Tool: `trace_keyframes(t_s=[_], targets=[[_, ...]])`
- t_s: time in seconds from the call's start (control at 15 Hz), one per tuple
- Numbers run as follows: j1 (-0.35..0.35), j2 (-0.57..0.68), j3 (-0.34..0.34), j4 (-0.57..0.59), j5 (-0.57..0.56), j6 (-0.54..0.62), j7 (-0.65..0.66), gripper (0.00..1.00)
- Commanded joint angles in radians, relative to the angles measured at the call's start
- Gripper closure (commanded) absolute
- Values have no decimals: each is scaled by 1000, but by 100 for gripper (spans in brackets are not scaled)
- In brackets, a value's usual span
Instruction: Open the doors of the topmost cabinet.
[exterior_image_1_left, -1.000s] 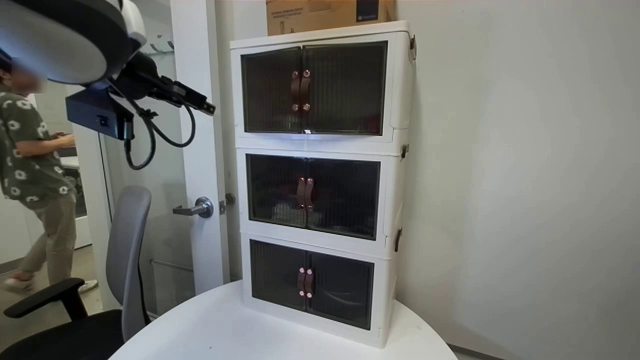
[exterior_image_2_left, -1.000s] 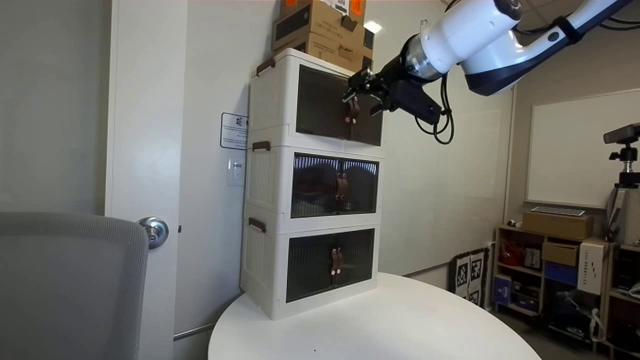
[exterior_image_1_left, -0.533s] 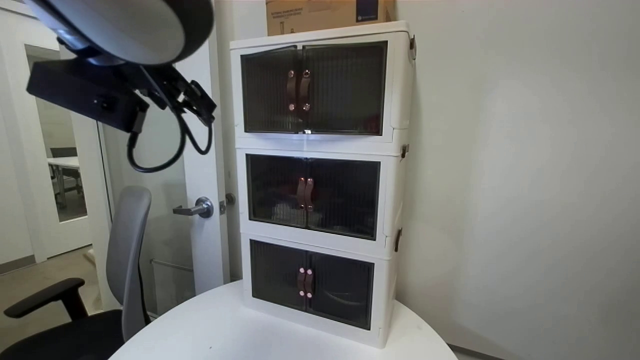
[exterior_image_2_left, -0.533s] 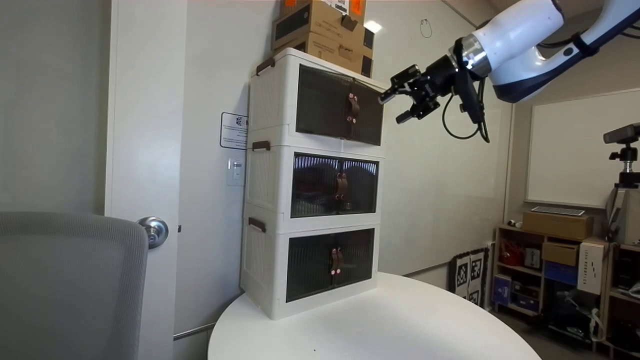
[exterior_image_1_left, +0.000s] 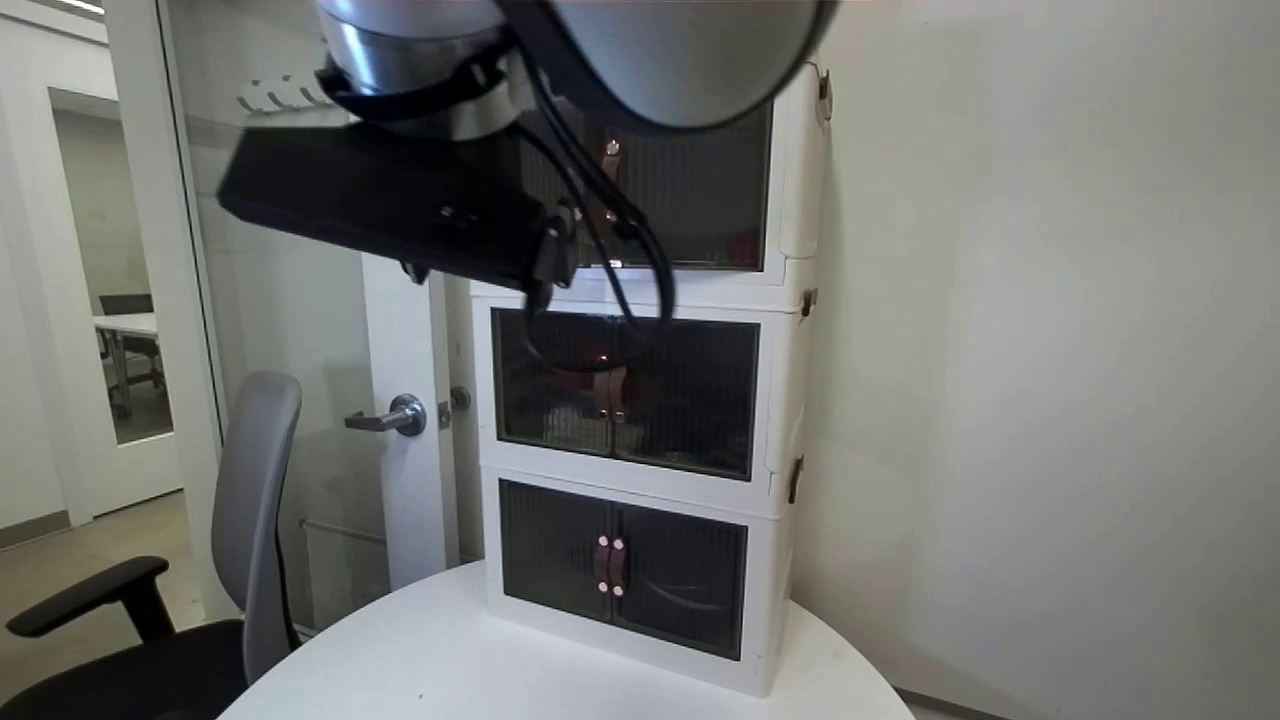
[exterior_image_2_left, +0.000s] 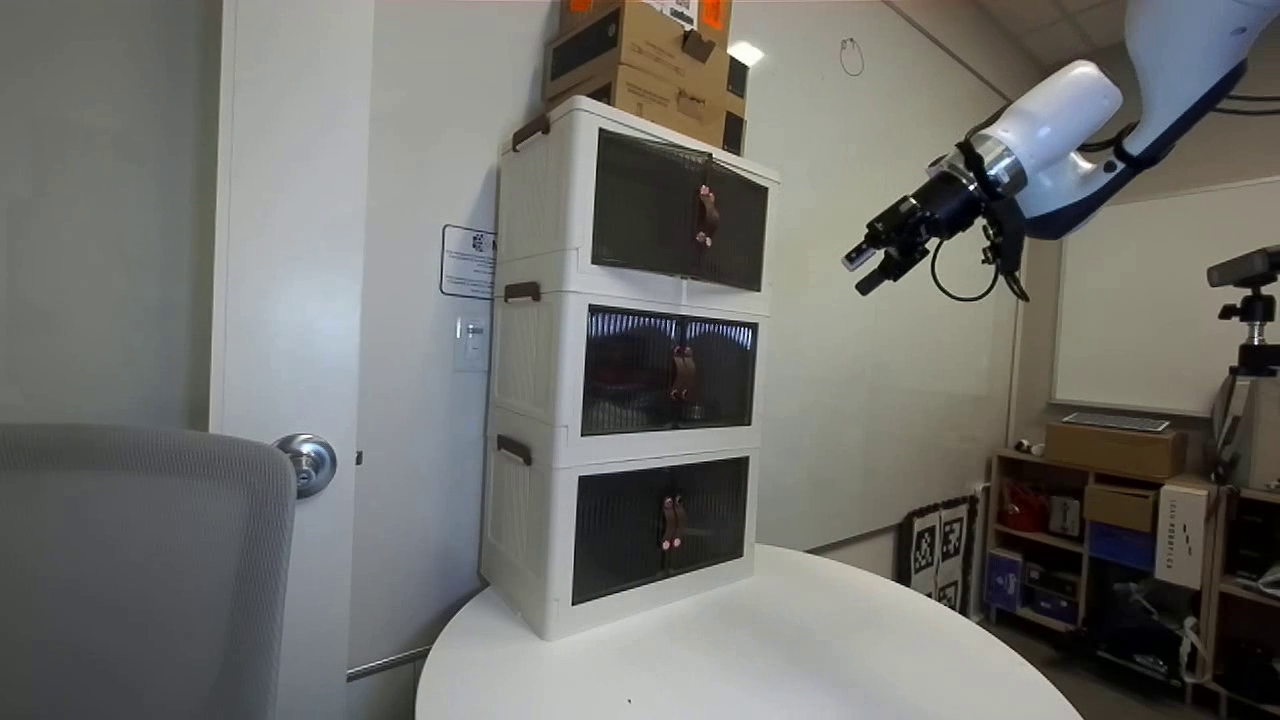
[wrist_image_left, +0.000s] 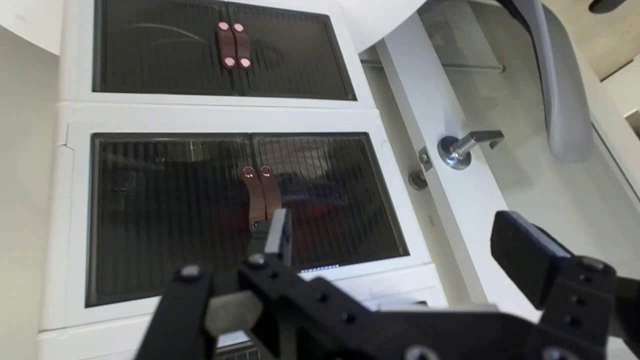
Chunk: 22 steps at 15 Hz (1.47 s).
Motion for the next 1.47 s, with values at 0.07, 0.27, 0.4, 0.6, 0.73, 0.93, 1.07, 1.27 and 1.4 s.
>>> trace_keyframes(t_s=[0.07,0.27,0.4,0.6,0.73,0.93,1.07,1.27,1.4], targets=[[-197,219,232,239,-63,32,-82,0],[-263,314,336,383,-67,38,-77,0],[-230,359,275,488,-9,87,-76,0],[-242,403,260,634,40,53,-26,0],[-259,432,245,732,70,61,3,0],[-295,465,236,856,116,49,63,0],[-318,481,245,907,152,53,90,0],[-341,492,307,932,187,48,98,0],[-328,527,284,991,216,40,125,0]])
